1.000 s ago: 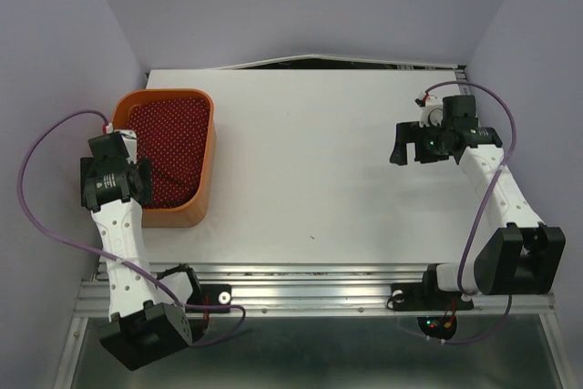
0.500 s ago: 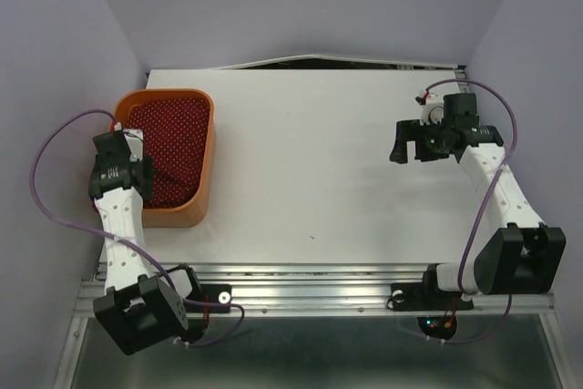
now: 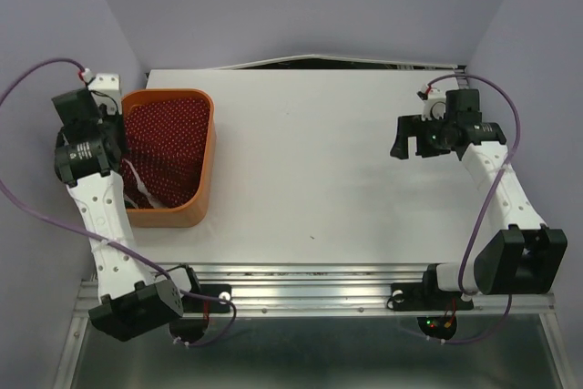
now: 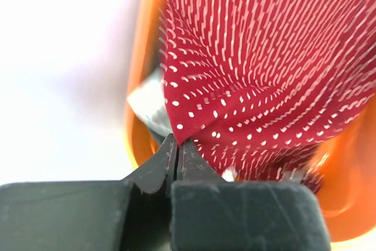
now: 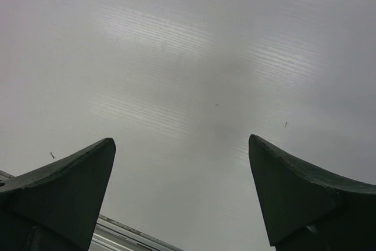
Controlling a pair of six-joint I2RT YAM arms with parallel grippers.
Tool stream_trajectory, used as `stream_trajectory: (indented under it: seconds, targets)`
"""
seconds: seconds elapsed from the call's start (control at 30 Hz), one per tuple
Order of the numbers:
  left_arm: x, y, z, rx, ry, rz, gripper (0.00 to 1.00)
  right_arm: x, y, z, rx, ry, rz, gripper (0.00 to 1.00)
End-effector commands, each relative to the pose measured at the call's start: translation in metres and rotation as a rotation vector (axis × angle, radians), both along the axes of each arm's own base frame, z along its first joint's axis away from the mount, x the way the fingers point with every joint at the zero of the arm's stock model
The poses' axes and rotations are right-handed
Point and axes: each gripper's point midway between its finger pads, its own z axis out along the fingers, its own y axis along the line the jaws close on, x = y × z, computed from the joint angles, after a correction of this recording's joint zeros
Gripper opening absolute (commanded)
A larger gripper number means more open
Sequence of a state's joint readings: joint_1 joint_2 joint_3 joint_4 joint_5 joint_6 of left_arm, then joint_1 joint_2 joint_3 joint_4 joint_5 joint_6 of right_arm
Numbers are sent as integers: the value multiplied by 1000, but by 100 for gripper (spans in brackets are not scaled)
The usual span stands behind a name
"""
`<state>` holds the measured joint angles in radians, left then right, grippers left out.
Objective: Fold and stack the skirts
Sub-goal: Grab the skirt from the pile, then move the skirt to the center of the board
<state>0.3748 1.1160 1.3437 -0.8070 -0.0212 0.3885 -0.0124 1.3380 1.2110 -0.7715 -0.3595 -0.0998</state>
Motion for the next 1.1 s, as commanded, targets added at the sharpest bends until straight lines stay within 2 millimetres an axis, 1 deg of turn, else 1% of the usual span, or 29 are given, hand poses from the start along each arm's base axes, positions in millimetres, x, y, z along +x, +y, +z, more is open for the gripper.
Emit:
stream_trajectory:
  seconds: [0.0, 0.03, 0.07, 0.1, 0.17, 0.2, 0.23, 0.27, 0.3, 0.33, 0.37, 0.4, 0.43, 0.47, 0.5, 0.53, 0.57, 0.6, 0.63, 0.7, 0.73, 0.77, 0.83, 0.87, 0.9, 0.93, 0.97, 1.0, 1.07]
  targets:
    - [27, -35, 115, -38, -343, -164, 0, 13, 5, 28, 27, -73, 9, 100]
    - [33, -39, 150, -26, -419, -191, 0, 15, 6, 34, 34, -85, 10, 100]
    - [38, -45, 168, -47, -468, -206, 0, 17, 7, 35, 39, -86, 10, 100]
    - [45, -54, 195, -54, -531, -256, 0, 20, 8, 40, 45, -97, 12, 100]
    - [52, -68, 222, -74, -605, -310, 0, 22, 8, 44, 47, -104, 12, 100]
    - [56, -80, 250, -91, -690, -356, 0, 24, 8, 46, 46, -109, 8, 100]
    - [58, -88, 263, -94, -726, -383, 0, 26, 8, 48, 47, -113, 7, 100]
    - [61, -109, 283, -105, -786, -448, 0, 28, 8, 54, 48, -126, 4, 100]
    - [62, -120, 304, -109, -843, -472, 0, 30, 7, 57, 47, -134, 0, 100]
    - [62, -130, 318, -112, -882, -495, 0, 32, 7, 60, 47, -142, -2, 100]
    - [63, -139, 337, -113, -948, -519, 0, 34, 3, 64, 47, -151, -15, 100]
    - [62, -155, 349, -141, -986, -567, 0, 37, 4, 72, 52, -167, -18, 100]
    - [62, -163, 363, -170, -1028, -589, 0, 39, 0, 75, 58, -173, -29, 100]
    - [61, -171, 373, -190, -1059, -616, 0, 40, 2, 78, 65, -177, -25, 100]
    - [57, -186, 388, -225, -1114, -677, 0, 41, 1, 84, 78, -190, -24, 100]
    - [55, -199, 393, -246, -1136, -730, 0, 42, -2, 87, 83, -195, -29, 100]
    - [48, -211, 409, -246, -1202, -784, 0, 42, -1, 90, 89, -202, -24, 100]
    - [42, -224, 415, -258, -1230, -839, 0, 42, -5, 92, 89, -209, -31, 100]
    - [29, -244, 426, -273, -1288, -915, 0, 42, -4, 95, 90, -217, -26, 100]
    - [18, -261, 437, -291, -1343, -964, 0, 43, -9, 98, 83, -229, -39, 100]
    - [6, -276, 449, -307, -1391, -1007, 0, 43, -13, 99, 78, -233, -49, 100]
    - [3, -281, 453, -317, -1407, -1016, 0, 43, -17, 99, 76, -233, -59, 100]
    - [2, -287, 470, -336, -1467, -1004, 0, 43, -21, 101, 69, -240, -71, 100]
    - [-7, -294, 480, -364, -1512, -1032, 0, 43, -28, 104, 65, -251, -88, 100]
    - [-9, -298, 483, -379, -1534, -1052, 0, 43, -31, 105, 64, -256, -98, 100]
    - [-6, -308, 479, -391, -1530, -1084, 0, 43, -35, 108, 64, -263, -112, 100]
    - [-14, -318, 483, -409, -1566, -1127, 0, 45, -46, 112, 59, -277, -142, 100]
    - [-8, -329, 473, -423, -1543, -1146, 0, 45, -52, 115, 62, -283, -156, 100]
    - [-6, -345, 467, -446, -1526, -1171, 0, 46, -64, 121, 60, -301, -188, 100]
